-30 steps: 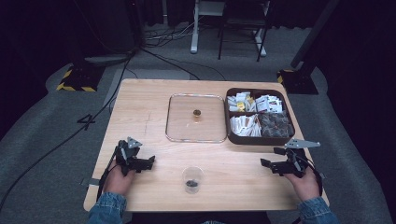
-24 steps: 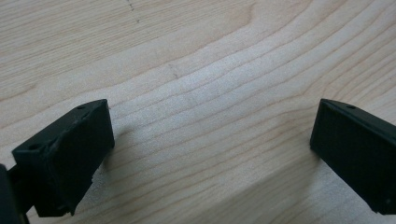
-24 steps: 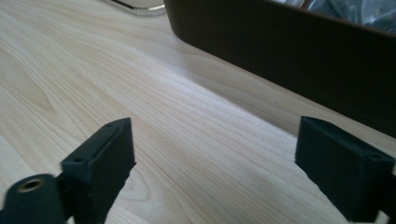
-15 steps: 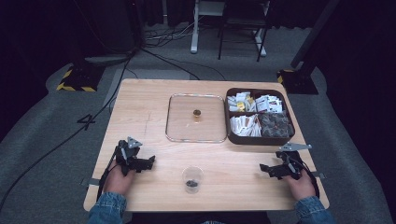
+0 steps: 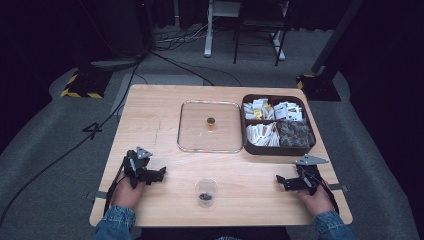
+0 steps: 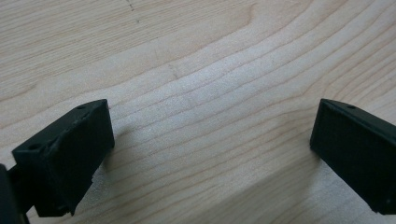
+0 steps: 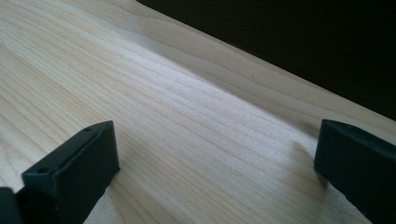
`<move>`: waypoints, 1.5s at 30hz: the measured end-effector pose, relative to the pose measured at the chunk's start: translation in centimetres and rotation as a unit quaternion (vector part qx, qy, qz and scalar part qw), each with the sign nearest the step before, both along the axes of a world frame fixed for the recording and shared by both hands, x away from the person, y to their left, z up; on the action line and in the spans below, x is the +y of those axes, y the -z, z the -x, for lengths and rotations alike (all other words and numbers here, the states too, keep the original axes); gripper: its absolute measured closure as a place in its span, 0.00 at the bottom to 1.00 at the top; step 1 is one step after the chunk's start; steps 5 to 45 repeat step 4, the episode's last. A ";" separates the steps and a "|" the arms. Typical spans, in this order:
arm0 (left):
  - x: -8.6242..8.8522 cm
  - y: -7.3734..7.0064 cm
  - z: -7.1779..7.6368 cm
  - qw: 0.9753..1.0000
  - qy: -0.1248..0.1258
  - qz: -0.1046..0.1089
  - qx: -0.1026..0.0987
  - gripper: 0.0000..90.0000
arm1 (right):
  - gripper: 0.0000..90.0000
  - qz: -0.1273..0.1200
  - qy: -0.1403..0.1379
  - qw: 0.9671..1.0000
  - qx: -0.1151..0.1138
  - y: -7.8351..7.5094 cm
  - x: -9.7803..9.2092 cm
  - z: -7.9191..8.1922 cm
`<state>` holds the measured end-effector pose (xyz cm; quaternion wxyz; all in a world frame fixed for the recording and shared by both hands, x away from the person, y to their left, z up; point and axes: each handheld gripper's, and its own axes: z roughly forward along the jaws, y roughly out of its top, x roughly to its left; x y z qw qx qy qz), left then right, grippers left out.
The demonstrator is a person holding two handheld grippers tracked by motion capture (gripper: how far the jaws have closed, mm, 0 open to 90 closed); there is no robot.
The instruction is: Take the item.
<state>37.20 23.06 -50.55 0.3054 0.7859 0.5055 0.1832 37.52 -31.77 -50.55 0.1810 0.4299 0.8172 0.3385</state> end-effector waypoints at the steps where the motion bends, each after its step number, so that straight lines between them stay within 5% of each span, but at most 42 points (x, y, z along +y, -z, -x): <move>1: 0.0 0.0 0.0 1.000 0.000 0.001 0.001 0.00 | 0.00 0.000 0.000 1.000 0.000 0.0 0.0 0.0; 45: 0.0 0.0 0.0 1.000 0.000 0.000 0.000 0.00 | 0.00 0.000 0.000 1.000 0.000 0.0 0.0 0.0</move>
